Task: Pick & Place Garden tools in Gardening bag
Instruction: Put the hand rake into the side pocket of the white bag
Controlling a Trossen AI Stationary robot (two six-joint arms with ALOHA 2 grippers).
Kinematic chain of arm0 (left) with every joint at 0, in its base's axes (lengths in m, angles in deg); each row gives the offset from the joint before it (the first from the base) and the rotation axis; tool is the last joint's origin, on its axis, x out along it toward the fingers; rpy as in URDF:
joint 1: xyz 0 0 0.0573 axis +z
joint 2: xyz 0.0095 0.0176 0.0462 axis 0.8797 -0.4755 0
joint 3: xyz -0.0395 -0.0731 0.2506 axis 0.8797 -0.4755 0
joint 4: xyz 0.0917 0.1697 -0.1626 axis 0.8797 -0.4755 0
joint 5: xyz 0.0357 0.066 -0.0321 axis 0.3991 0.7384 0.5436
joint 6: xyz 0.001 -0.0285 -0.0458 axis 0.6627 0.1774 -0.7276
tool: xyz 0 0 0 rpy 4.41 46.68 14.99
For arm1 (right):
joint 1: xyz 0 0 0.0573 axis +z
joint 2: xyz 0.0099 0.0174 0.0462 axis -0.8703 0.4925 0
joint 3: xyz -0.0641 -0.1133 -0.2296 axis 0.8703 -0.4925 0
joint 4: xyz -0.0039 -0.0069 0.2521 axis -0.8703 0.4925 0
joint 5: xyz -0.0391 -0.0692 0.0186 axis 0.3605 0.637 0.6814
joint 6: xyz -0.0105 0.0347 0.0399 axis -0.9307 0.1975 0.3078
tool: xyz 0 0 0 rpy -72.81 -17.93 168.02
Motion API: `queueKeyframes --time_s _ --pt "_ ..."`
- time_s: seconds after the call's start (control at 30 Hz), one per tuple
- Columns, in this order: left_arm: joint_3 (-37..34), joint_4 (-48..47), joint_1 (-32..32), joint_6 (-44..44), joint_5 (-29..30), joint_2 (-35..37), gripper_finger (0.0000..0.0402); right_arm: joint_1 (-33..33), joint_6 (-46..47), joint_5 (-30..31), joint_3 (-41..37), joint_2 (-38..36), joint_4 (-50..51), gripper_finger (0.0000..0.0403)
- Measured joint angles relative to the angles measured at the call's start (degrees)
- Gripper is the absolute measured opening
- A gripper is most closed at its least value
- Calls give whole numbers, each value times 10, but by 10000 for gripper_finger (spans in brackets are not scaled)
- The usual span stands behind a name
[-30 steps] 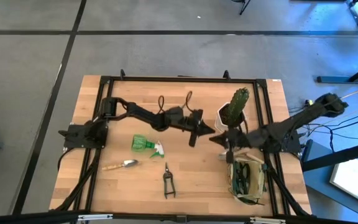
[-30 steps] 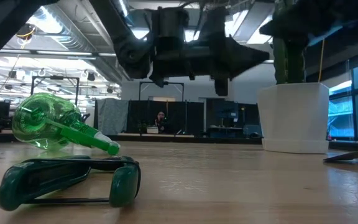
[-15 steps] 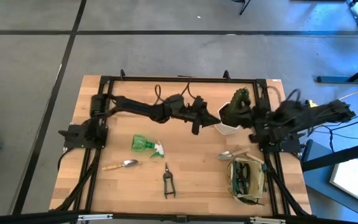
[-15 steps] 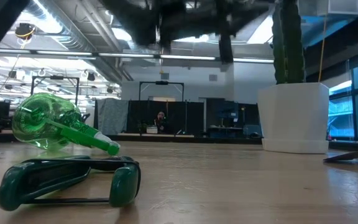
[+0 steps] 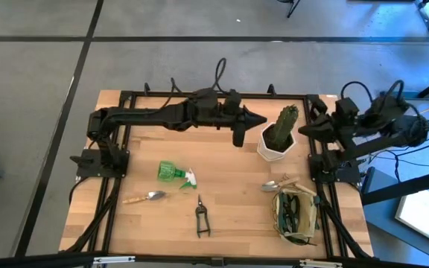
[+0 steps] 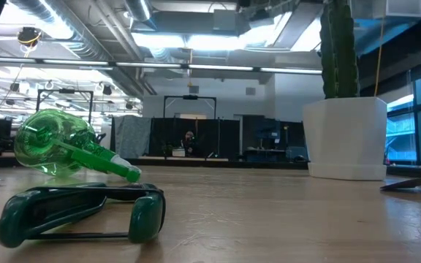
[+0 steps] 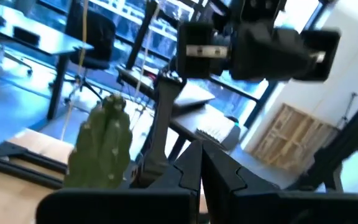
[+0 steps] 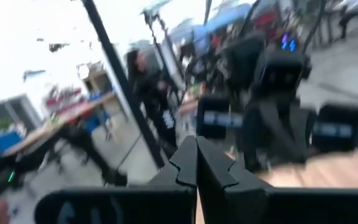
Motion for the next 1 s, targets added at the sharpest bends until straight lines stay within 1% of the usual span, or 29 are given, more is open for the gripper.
queueKeyframes --time_s 0.1,0.17,0.33,0.4,0.5,0.57,0.67,0.73,0.8,0.9,1.0 --pt "1 0 -2 -14 18 4 3 0 -11 -29 45 -1 116 1" --pt "1 -9 -3 -24 26 4 3 0 -12 -37 76 -1 198 1" --pt "1 -54 -4 -28 26 4 3 0 -33 -59 134 -3 359 1" --pt "1 -85 -4 -28 25 4 4 0 -32 -61 146 -5 412 1" --pt "1 -128 -4 -28 13 4 4 0 -25 -61 150 -9 461 1" --pt "1 -161 -4 -28 5 4 4 0 5 -61 150 -9 481 1" --pt "1 -217 -4 -28 8 4 4 0 63 -65 150 -9 498 1" --pt "1 -243 -4 -28 21 4 4 0 101 -65 150 -8 499 1" --pt "1 -258 -4 -28 47 4 4 0 139 -61 150 -7 510 1" --pt "1 -276 -4 -6 76 4 4 0 228 -26 150 -5 554 1" --pt "1 -287 -4 24 83 4 3 0 306 -4 150 0 606 1"
